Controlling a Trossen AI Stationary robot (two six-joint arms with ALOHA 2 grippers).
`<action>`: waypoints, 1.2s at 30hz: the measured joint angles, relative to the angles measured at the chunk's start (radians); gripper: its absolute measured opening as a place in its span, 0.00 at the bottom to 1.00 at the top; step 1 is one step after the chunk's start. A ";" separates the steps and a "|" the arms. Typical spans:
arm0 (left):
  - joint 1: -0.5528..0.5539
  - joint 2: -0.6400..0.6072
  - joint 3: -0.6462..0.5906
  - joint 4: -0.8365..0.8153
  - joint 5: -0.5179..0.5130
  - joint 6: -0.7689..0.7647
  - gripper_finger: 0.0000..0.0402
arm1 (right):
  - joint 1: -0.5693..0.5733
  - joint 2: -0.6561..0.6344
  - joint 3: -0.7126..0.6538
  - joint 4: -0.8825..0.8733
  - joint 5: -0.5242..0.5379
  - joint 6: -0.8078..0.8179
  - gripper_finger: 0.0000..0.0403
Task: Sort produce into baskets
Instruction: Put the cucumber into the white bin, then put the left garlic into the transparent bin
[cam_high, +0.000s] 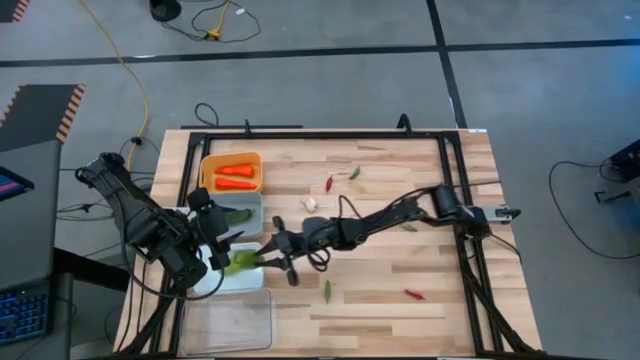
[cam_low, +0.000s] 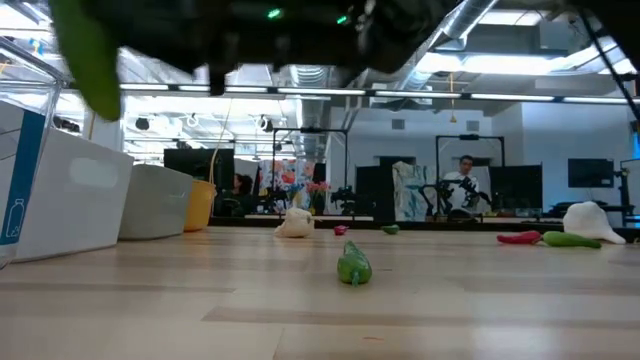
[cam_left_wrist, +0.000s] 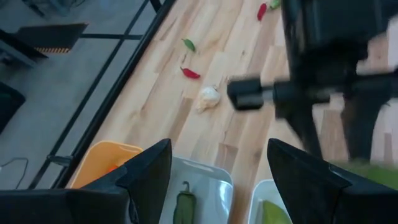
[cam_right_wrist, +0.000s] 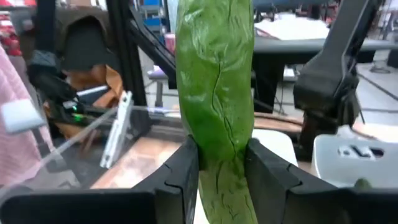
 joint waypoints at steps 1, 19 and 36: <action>0.000 -0.001 0.000 0.000 0.000 0.000 0.63 | 0.000 0.026 0.028 0.002 0.000 0.000 0.34; 0.000 -0.002 0.000 0.002 0.001 -0.005 0.63 | 0.002 0.157 0.277 -0.278 -0.002 0.001 0.62; 0.011 -0.001 0.000 0.006 0.003 -0.029 0.63 | -0.017 -0.042 0.349 -0.897 -0.002 -0.104 0.66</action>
